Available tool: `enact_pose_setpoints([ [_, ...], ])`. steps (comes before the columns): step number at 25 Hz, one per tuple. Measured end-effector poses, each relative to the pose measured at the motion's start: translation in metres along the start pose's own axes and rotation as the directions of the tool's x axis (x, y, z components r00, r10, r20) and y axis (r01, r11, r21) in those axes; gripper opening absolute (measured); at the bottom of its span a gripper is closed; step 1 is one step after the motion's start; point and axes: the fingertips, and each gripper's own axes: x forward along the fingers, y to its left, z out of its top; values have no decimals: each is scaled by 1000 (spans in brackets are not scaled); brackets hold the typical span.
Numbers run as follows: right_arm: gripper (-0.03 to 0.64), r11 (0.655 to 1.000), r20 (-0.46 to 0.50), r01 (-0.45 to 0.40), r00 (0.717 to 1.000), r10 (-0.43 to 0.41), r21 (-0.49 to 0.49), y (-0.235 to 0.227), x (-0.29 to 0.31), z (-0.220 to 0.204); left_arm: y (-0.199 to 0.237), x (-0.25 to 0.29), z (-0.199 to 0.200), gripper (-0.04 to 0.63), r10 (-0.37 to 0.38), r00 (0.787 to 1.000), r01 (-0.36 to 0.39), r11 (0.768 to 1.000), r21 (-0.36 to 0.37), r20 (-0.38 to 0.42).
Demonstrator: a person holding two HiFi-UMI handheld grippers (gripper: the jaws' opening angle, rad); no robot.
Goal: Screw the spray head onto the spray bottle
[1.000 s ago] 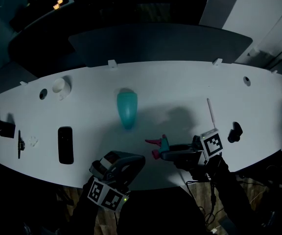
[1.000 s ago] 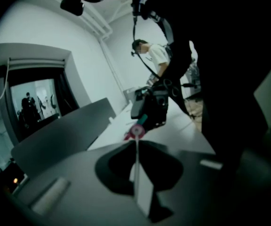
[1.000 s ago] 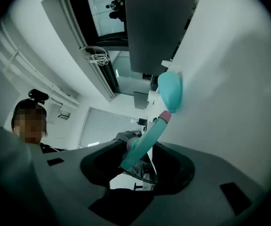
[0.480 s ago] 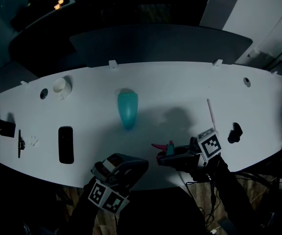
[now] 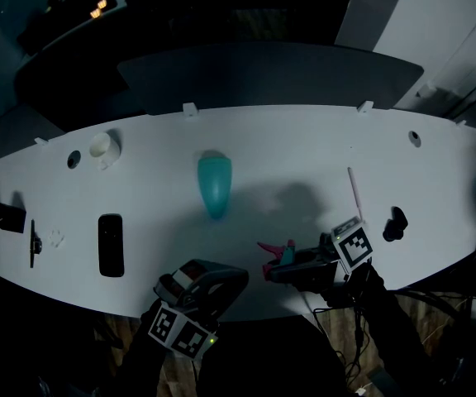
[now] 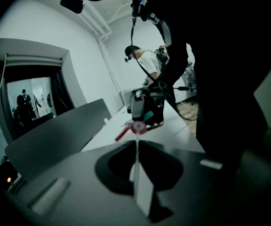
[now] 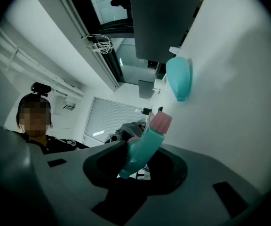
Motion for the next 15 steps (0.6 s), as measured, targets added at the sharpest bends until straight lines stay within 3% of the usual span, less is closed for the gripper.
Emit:
enact_pose_setpoints([
  [4, 133, 999, -29, 43, 999, -43, -18, -3, -2, -4, -1, -1, 1, 21, 1, 1000, -1, 1000, -20, 10],
  [6, 133, 999, -19, 45, 999, -46, -30, -2, -2, -3, 0, -2, 1, 23, 5, 1000, -4, 998, -65, 18],
  [10, 132, 998, 48, 44, 998, -41, -45, 1, -3, 4, 9, -2, 0, 40, 33, 999, -29, 980, -198, 19],
  [15, 132, 991, 142, 80, 988, -64, -111, 4, -14, 21, 27, -8, -7, 75, 106, 994, -102, 957, -270, 0],
])
